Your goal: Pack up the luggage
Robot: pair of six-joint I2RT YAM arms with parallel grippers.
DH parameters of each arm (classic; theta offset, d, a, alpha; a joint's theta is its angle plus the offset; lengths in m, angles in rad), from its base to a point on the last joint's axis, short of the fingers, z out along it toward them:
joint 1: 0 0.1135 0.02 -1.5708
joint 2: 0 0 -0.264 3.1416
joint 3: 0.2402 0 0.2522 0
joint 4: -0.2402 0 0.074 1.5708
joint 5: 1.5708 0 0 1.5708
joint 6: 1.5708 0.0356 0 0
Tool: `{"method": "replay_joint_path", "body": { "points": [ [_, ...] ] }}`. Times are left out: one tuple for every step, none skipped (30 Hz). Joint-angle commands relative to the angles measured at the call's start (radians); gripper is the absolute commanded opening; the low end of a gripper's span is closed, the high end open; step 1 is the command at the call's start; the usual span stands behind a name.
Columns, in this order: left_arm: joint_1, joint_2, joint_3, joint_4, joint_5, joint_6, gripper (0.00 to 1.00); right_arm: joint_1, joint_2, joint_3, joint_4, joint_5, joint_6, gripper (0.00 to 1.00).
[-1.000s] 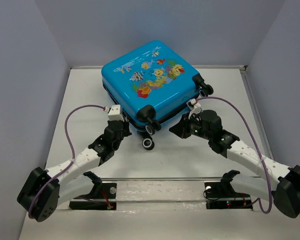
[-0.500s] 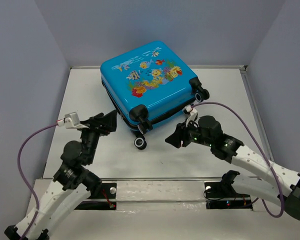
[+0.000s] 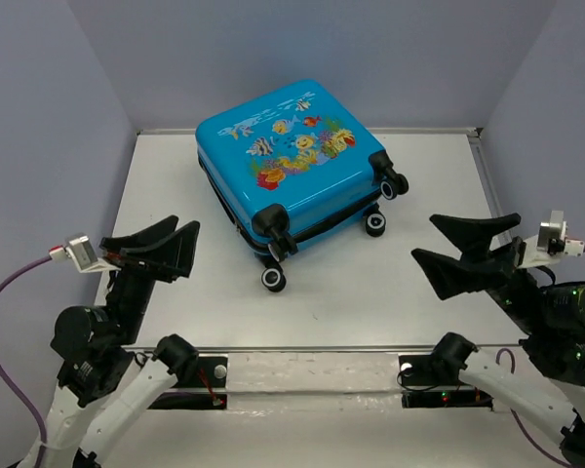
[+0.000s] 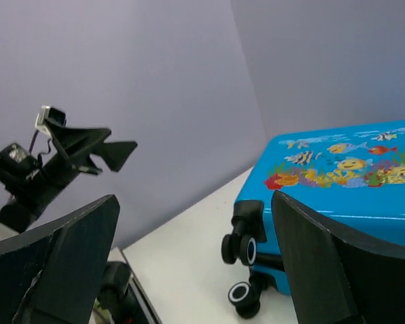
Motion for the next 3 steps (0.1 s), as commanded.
{"method": "replay_joint_path", "body": {
  "points": [
    [-0.003, -0.008, -0.058, -0.019, 0.028, 0.016, 0.99, 0.007, 0.056, -0.123, 0.031, 0.143, 0.015, 1.0],
    [-0.003, -0.001, -0.06, -0.019, 0.03, 0.016, 0.99, 0.007, 0.083, -0.124, 0.033, 0.136, 0.021, 1.0],
    [-0.001, 0.016, -0.055, -0.016, 0.033, 0.022, 0.99, 0.007, 0.111, -0.116, 0.027, 0.127, 0.025, 1.0]
  ]
}}
